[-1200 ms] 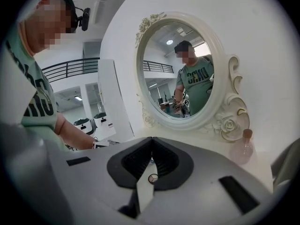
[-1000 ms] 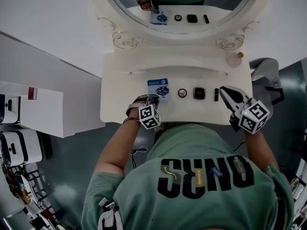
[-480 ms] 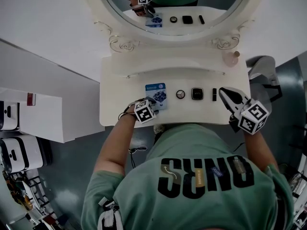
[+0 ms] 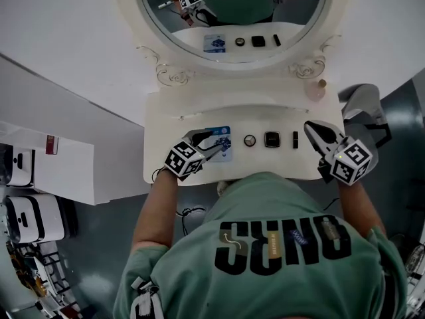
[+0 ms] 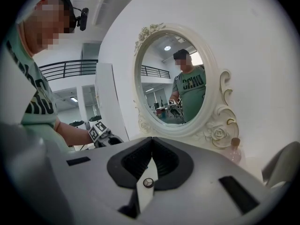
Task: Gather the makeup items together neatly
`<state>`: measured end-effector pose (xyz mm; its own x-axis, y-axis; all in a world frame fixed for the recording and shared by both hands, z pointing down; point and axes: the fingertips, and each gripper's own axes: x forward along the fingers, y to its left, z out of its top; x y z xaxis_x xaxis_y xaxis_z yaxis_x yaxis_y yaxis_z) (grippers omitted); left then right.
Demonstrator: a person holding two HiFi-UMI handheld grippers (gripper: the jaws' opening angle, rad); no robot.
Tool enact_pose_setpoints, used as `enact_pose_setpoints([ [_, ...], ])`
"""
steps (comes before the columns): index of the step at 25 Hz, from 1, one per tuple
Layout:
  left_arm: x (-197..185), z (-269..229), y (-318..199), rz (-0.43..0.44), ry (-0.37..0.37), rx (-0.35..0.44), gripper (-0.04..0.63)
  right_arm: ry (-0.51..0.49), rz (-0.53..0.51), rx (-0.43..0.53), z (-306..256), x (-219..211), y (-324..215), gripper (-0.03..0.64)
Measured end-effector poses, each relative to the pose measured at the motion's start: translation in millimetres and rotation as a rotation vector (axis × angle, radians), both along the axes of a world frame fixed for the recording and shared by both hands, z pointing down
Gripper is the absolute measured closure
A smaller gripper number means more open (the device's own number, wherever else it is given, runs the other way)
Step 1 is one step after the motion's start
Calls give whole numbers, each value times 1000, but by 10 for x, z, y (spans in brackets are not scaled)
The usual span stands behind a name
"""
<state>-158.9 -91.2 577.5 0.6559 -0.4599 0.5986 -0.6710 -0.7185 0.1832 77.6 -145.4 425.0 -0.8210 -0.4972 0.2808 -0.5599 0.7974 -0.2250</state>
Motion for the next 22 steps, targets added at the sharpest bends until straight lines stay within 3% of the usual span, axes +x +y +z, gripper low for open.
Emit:
enact_pose_setpoints([
  [2,-23,-459,-112,-80,114,80,380,-10,2,20,-47,48,-44,621],
  [6,-44,-1211,-220,-214,335,219,473,-18,12,47,-158,118,-132,621],
  [11,-36,-1724,-162,-329,486,384,582,-15,28,74,-244,210,-230,621],
  [14,12,-1803,-123,-366,527,416,586,-13,52,68,-226,292,-294,621],
  [22,63,-1621,-30,-423,513,361,588,16,88,14,17,426,-284,623],
])
